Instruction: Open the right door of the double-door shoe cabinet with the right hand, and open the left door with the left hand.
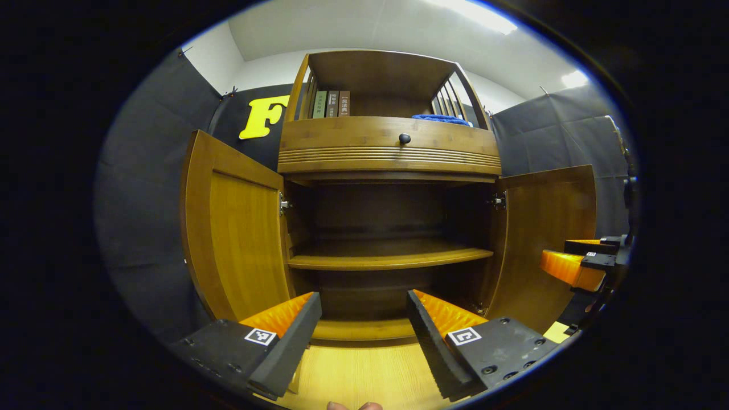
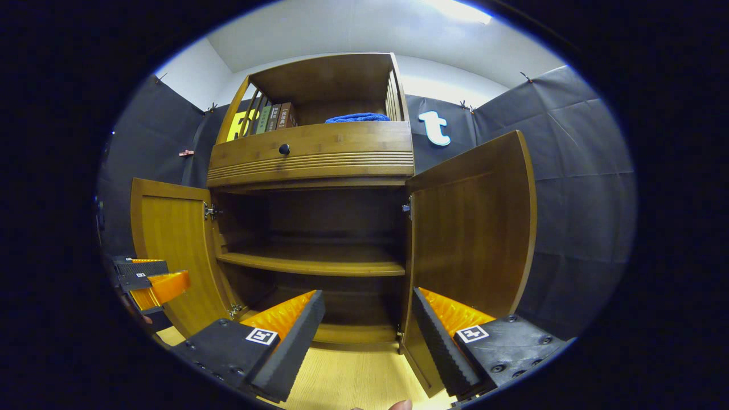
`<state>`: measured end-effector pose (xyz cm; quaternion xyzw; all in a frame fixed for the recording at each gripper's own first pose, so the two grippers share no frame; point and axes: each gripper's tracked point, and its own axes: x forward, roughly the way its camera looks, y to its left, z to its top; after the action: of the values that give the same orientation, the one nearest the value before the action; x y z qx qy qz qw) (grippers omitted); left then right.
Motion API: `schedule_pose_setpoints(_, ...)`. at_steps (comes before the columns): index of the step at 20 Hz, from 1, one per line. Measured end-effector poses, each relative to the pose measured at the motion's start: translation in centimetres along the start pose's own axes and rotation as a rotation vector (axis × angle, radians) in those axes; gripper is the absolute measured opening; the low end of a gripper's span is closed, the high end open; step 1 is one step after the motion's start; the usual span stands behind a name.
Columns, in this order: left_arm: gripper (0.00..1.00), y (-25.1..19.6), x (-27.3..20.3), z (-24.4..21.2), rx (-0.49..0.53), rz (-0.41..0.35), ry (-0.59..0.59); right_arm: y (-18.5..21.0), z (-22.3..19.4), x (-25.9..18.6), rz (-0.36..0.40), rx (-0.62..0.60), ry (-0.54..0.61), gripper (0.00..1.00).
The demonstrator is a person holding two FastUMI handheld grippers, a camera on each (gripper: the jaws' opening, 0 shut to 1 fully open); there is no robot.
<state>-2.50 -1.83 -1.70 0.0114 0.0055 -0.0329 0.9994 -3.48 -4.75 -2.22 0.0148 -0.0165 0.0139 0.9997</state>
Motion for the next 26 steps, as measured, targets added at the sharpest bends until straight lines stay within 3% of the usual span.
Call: schedule_pose_setpoints(26, 0.93, 0.33, 0.24, 0.47, 0.016, -0.005, -0.013, 0.73, 0.09, 0.11, 0.007, -0.006, -0.002, 1.0)
